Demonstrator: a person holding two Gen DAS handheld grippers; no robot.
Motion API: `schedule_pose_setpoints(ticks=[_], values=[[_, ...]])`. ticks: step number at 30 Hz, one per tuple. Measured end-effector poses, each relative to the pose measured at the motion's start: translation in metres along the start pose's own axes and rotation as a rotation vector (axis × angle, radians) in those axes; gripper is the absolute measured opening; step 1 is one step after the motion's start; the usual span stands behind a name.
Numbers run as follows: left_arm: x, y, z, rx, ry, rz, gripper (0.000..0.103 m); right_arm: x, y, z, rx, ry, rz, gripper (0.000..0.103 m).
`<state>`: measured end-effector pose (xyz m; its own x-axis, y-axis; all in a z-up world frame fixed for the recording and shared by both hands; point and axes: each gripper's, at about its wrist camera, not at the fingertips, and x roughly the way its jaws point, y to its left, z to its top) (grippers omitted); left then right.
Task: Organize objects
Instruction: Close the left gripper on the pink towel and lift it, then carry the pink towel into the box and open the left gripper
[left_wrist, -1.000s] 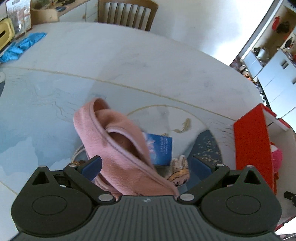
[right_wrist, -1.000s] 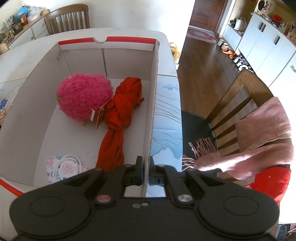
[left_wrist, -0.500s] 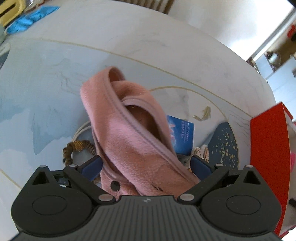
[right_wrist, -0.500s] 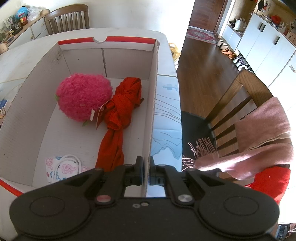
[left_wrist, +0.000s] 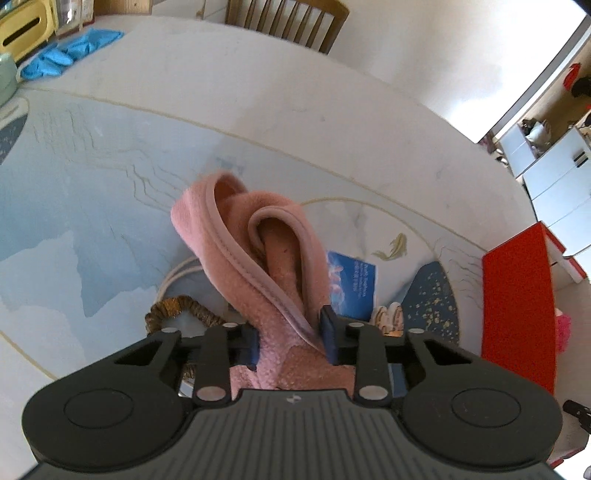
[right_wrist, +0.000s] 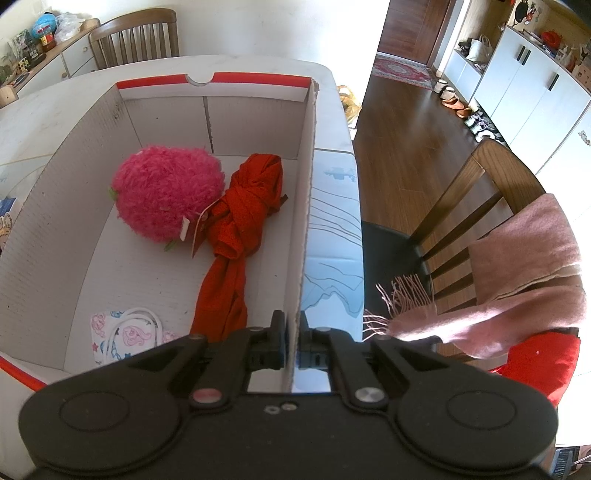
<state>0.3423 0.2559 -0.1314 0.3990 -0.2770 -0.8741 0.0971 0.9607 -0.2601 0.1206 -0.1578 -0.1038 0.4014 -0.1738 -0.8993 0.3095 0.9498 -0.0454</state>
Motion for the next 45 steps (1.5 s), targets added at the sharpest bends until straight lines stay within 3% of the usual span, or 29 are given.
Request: schedule_pose_setpoints(ticks=[10, 16, 25, 35, 45], values=[[-0.053, -0.024, 0.009, 0.09, -0.077, -0.03, 0.018, 0.0, 0.001, 0.0, 0.001, 0.0, 0.0, 0.004], [-0.079, -0.05, 0.011, 0.135, -0.102, -0.116, 0.011, 0.0, 0.002, 0.0, 0.003, -0.001, 0.002, 0.004], [-0.124, -0.092, 0.016, 0.226, -0.199, -0.238, 0.01, 0.0, 0.002, 0.001, 0.002, -0.001, 0.002, 0.004], [-0.159, -0.177, 0.024, 0.44, -0.251, -0.392, 0.01, 0.001, 0.002, 0.002, -0.01, -0.001, 0.003, 0.004], [-0.16, -0.266, 0.007, 0.627, -0.2, -0.523, 0.01, 0.002, 0.003, 0.001, -0.015, -0.003, 0.002, 0.004]])
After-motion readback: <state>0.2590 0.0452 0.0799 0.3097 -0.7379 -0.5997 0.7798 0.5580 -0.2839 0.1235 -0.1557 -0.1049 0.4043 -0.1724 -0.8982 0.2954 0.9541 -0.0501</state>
